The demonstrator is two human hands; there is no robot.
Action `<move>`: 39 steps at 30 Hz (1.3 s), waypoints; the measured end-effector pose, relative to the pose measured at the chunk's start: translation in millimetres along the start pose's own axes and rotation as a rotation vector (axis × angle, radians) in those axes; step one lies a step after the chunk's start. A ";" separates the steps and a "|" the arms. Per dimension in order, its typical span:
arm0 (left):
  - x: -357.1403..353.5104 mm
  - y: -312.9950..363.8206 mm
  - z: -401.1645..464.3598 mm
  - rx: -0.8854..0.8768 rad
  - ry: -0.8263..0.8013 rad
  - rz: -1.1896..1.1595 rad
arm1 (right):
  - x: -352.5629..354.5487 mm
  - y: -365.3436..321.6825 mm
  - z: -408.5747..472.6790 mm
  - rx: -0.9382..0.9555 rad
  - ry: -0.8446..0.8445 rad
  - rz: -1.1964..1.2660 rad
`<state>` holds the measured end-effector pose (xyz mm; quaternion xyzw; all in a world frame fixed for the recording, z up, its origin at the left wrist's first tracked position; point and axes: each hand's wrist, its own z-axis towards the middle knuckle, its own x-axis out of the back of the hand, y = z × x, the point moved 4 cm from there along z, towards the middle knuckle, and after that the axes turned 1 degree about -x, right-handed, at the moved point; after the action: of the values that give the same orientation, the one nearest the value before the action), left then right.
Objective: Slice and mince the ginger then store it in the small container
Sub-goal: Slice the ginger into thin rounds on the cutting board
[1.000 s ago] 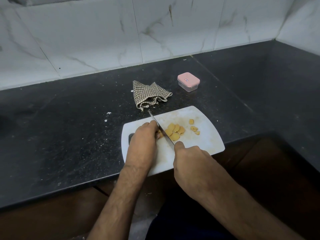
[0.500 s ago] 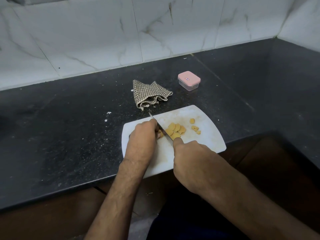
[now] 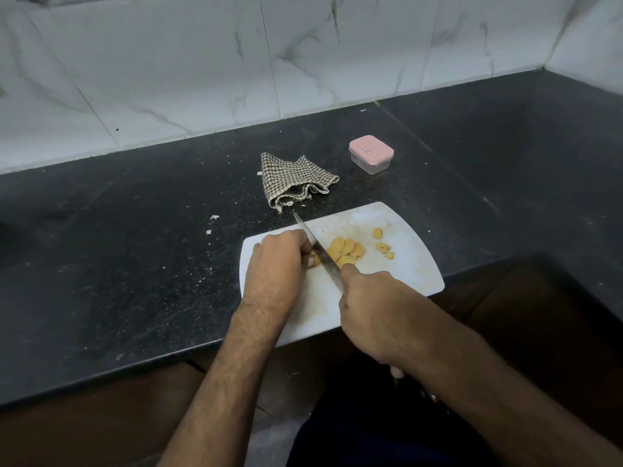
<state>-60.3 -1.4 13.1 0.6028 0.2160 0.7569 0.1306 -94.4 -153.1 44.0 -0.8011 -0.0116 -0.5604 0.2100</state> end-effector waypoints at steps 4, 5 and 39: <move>-0.8 -1.9 -1.3 -0.020 0.024 0.002 | -2.2 -1.7 1.6 0.016 0.041 -0.026; -1.0 -1.2 -1.9 -0.024 0.029 -0.002 | -4.0 -1.6 2.4 0.017 0.049 -0.032; -7.7 -3.9 -15.9 0.097 0.079 -0.024 | -17.1 20.0 8.2 -0.004 0.064 -0.038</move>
<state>-74.1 -4.3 1.8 0.5755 0.2648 0.7670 0.1016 -88.3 -164.7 19.7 -0.7827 -0.0190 -0.5898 0.1980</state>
